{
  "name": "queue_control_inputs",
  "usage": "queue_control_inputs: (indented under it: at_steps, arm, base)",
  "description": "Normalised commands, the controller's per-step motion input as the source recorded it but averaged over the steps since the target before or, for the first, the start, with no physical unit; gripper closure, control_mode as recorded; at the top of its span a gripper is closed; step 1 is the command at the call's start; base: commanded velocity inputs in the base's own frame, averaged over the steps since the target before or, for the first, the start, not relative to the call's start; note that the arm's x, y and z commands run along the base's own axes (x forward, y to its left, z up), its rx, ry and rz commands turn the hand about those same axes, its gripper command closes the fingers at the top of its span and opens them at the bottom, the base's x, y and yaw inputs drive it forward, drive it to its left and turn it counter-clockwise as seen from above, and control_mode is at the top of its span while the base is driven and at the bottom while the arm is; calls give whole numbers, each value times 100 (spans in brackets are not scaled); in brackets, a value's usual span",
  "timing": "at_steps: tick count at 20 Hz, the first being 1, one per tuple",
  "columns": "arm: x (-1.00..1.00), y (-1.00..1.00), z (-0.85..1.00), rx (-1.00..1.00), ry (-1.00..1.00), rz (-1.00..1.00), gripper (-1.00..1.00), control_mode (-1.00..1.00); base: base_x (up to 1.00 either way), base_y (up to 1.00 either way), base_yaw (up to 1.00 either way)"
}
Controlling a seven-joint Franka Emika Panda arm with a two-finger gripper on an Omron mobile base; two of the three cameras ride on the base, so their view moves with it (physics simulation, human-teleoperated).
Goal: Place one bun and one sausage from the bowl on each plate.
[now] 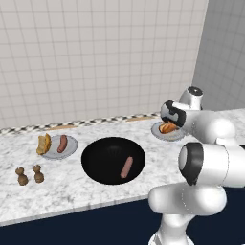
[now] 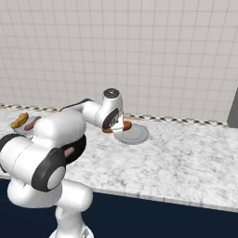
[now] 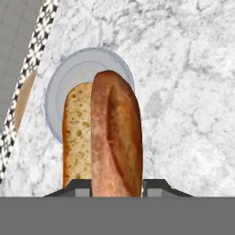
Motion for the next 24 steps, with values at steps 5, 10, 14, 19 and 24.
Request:
queue_control_inputs:
  at_steps: [5, 10, 14, 19, 24]
  arm:
    - [37, -11, 0, 0, 2, -3, 100, -100]
    - [34, -7, -10, 0, 2, -5, 100, -100]
    - [38, 0, -23, 0, 3, -4, 100, -100]
    - [38, -1, -20, 0, 4, -3, 100, -100]
    - [29, -7, -26, 0, 4, -2, 100, -100]
  base:
    - [0, 0, 0]
    - [0, 0, 0]
    - [0, 0, 0]
    - [0, 0, 0]
    - [0, 0, 0]
